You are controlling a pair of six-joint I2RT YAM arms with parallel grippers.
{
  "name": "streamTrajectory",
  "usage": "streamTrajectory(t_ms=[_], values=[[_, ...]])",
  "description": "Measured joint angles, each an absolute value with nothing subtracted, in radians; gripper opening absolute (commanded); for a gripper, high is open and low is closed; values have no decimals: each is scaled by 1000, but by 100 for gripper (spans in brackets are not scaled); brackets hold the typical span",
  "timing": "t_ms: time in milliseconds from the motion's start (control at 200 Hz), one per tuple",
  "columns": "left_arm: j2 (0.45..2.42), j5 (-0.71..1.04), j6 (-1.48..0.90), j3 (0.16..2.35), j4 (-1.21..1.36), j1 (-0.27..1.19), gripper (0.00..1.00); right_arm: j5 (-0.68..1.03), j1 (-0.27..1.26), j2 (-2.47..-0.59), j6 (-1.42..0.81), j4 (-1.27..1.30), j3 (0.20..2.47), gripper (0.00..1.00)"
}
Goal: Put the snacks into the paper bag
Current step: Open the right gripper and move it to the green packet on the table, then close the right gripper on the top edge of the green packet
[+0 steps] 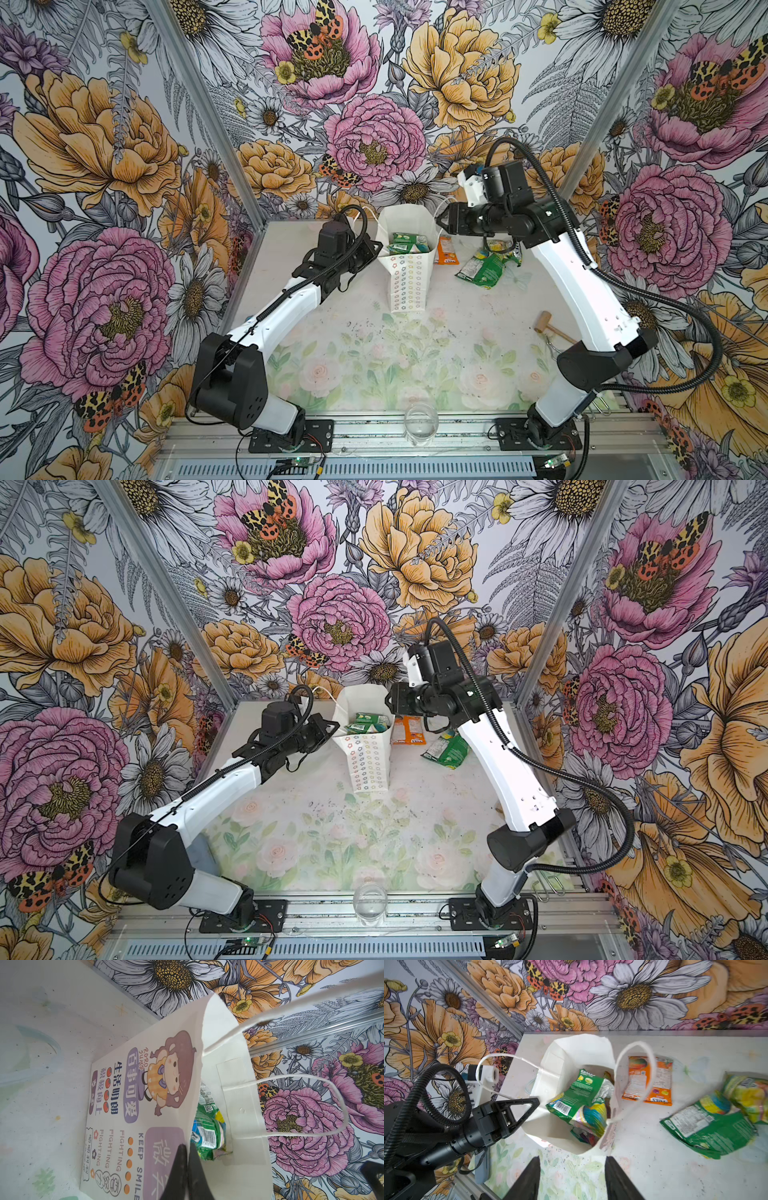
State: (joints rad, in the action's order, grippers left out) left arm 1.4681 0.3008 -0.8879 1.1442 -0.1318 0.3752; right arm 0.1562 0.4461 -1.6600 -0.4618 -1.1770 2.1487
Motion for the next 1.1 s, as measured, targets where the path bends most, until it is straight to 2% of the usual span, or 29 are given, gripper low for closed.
streamTrajectory(t_ms=[170, 465, 741, 1096], values=[[1468, 301, -888, 1144, -132, 375, 3, 96, 357, -1517, -476, -1177, 1995, 71], [1468, 301, -888, 1144, -132, 375, 2, 36, 202, -1375, -532, -1177, 1750, 81], [1468, 300, -888, 1144, -133, 376, 0, 43, 58, -1431, -585, -1149, 1575, 86], [1468, 300, -888, 1144, -134, 376, 0, 81, 11, -1568, -621, -1027, 1517, 90]])
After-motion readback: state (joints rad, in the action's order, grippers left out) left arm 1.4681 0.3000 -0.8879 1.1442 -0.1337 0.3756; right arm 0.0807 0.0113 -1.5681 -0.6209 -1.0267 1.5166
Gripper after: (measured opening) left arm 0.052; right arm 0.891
